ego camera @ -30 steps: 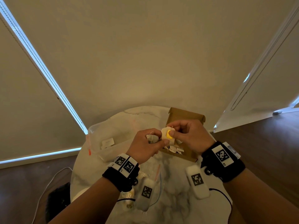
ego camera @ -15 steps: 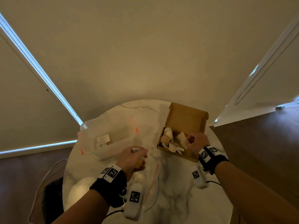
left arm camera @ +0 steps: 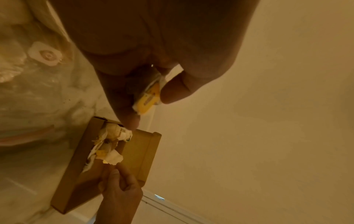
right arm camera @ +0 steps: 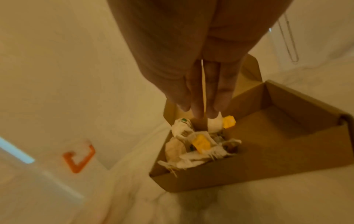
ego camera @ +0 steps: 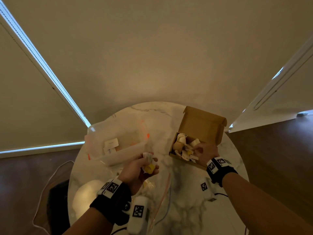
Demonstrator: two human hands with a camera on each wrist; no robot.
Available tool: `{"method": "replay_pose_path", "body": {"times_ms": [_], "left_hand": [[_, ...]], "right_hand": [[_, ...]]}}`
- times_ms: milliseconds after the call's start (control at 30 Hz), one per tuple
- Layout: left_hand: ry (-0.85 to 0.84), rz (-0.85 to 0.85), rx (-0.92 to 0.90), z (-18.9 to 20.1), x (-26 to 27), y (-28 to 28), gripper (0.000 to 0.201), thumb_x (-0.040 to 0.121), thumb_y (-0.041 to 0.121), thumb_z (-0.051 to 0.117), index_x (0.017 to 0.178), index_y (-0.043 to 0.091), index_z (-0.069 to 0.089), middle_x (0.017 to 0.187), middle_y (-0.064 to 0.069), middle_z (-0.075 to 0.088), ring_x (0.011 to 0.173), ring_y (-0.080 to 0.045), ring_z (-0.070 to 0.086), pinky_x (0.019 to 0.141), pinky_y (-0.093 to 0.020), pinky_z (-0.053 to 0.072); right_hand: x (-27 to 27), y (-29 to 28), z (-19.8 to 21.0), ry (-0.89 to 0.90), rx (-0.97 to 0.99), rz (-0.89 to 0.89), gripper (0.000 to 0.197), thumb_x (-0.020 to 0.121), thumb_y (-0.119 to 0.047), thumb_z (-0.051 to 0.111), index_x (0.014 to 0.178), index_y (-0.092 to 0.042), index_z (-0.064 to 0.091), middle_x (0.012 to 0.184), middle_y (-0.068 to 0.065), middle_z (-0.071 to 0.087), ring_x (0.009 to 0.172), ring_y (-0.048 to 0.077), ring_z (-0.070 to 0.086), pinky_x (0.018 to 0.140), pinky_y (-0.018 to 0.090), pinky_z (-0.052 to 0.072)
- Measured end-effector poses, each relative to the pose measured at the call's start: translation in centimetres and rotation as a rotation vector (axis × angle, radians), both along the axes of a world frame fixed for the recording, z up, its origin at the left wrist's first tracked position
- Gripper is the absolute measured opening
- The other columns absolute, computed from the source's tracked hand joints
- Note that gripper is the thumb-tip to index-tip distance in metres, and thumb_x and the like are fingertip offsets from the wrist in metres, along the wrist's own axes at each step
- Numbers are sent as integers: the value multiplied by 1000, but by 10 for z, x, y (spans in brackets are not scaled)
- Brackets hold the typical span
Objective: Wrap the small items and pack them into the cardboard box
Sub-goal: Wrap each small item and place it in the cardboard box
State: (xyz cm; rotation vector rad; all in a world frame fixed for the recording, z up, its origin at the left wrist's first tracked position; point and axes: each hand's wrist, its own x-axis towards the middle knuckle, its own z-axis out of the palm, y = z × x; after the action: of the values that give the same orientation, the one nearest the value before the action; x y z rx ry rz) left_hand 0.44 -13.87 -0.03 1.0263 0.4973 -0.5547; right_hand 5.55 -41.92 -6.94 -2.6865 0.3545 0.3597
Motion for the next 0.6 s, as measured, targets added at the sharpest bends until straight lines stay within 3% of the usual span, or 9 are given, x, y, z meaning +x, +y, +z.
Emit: {"method": "replay_pose_path", "body": {"times_ms": [167, 233, 300, 367, 467, 600], "left_hand": [[-4, 41, -171, 20, 4, -8, 34, 84, -9, 39, 113, -6, 57, 107, -26, 62, 80, -34, 68, 72, -38, 61], [-17, 52, -226, 29, 2, -11, 31, 86, -6, 38, 110, -5, 58, 106, -25, 64, 82, -34, 69, 72, -38, 61], [-38, 55, -247, 37, -2, -15, 28, 89, -4, 38, 108, -5, 58, 104, -26, 65, 82, -34, 69, 71, -37, 61], [-57, 50, -231, 43, -6, -18, 23, 94, -1, 40, 107, -6, 58, 101, -25, 65, 80, -32, 69, 69, -37, 61], [-86, 18, -173, 53, -12, -22, 22, 96, 5, 44, 104, -5, 61, 92, -22, 66, 78, -31, 68, 64, -34, 60], [-91, -7, -178, 64, -16, -24, 30, 96, 14, 45, 108, -7, 63, 87, -20, 67, 73, -29, 68, 59, -31, 57]], "right_hand": [[-31, 24, 54, -274, 315, 67, 12, 88, -21, 66, 98, -18, 72, 96, -3, 70, 89, 10, 63, 77, 19, 44], [-48, 46, 86, -421, 442, 157, 10, 86, -21, 69, 95, -21, 73, 88, -14, 68, 84, 0, 62, 73, 12, 46], [-63, 66, 111, -514, 491, 283, 16, 84, -26, 70, 99, -20, 73, 90, -16, 64, 85, -1, 59, 72, 8, 43], [-70, 78, 128, -511, 480, 402, 28, 82, -34, 72, 107, -22, 71, 99, -11, 61, 90, 3, 58, 76, 11, 44], [-74, 88, 139, -495, 311, 557, 39, 76, -40, 73, 112, -25, 67, 107, -7, 56, 98, 13, 54, 84, 26, 46], [-81, 98, 142, -561, 176, 654, 41, 73, -44, 71, 109, -24, 69, 103, -8, 60, 92, 15, 50, 79, 34, 48]]}}
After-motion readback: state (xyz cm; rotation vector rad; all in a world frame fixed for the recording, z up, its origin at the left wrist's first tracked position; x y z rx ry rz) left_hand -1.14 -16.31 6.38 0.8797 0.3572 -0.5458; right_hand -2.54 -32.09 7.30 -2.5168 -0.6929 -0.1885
